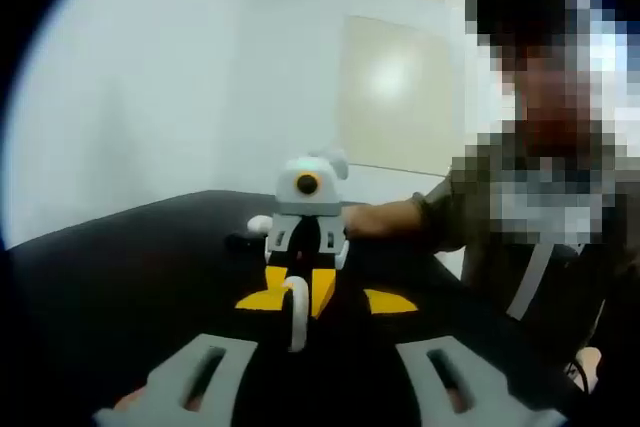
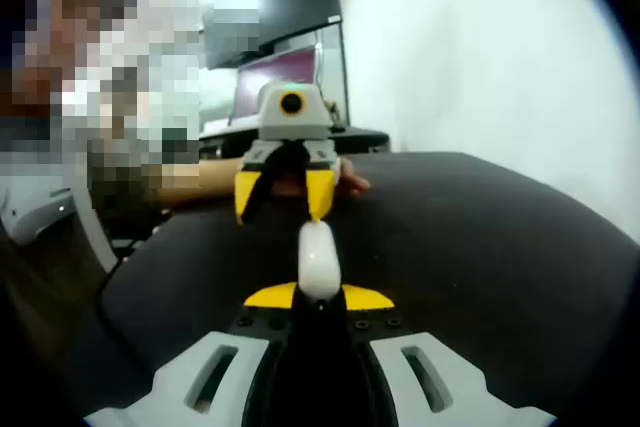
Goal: Pick up three earphones and place each one into its charging case using tactile feedback, ensure that each earphone is properly inserted and securely positioned inside the case.
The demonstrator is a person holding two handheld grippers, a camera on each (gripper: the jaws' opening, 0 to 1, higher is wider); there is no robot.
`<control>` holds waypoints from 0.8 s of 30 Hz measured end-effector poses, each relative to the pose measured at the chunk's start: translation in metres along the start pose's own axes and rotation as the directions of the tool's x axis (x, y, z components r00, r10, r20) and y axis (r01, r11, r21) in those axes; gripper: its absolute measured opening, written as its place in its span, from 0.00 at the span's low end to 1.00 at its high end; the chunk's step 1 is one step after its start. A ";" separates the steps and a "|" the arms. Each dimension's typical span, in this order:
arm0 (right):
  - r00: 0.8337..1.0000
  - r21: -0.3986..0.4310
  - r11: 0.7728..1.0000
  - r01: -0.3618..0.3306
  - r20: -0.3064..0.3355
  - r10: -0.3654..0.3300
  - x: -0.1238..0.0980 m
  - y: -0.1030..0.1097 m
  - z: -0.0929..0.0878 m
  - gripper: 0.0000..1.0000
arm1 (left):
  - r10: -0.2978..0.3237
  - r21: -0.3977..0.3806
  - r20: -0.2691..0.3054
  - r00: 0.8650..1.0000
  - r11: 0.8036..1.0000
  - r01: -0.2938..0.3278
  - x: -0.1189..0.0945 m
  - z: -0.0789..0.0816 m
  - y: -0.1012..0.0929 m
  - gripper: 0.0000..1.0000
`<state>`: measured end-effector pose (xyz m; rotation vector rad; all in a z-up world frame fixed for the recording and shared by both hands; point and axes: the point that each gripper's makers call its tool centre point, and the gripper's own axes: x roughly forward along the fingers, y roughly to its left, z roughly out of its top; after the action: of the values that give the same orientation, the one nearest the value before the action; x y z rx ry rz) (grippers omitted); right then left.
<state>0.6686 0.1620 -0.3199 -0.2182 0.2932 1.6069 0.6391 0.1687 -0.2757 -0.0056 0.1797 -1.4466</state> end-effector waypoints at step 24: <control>1.000 -0.035 0.999 0.008 0.004 -0.008 0.002 0.001 0.006 0.17 | 0.348 -0.052 0.202 0.915 0.937 -0.345 -0.054 0.036 0.070 0.29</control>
<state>0.6675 0.1661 -0.3152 -0.2428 0.2611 1.6054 0.7063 0.2267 -0.2412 -0.1317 0.0164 -1.0802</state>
